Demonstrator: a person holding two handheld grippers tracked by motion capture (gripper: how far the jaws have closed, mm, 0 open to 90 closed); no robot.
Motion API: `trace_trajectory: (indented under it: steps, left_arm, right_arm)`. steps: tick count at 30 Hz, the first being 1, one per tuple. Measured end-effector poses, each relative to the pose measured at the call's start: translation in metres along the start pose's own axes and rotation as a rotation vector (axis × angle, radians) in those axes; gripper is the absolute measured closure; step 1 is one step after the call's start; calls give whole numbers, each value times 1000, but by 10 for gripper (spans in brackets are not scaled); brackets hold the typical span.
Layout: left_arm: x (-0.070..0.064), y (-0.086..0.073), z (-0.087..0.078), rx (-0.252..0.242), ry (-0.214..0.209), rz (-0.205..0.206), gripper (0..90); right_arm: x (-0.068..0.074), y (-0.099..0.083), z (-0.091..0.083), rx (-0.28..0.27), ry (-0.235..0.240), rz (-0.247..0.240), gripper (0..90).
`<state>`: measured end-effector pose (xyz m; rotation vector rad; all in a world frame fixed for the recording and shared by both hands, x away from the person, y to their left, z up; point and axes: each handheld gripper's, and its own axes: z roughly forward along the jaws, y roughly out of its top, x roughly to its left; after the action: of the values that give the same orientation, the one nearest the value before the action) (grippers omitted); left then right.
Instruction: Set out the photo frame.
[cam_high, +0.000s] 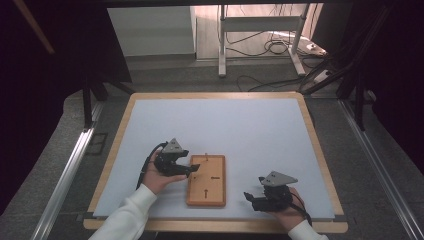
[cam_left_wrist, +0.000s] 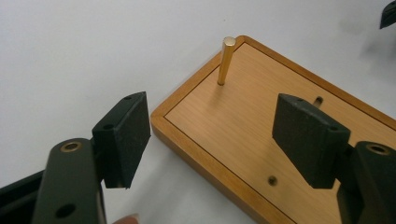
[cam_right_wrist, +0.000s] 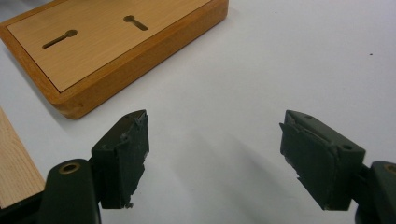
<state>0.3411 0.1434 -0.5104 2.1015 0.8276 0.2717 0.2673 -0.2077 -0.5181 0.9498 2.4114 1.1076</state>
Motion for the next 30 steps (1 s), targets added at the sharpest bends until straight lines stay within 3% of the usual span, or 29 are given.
trace_trajectory:
  steps: [14,30]
  left_arm:
    - [-7,23,28,39,-27,32,274]
    - [-10,25,42,30,-15,72,544]
  right_arm:
    - [1,-1,0,6,-5,-20,237]
    - [3,-1,1,10,-9,-24,236]
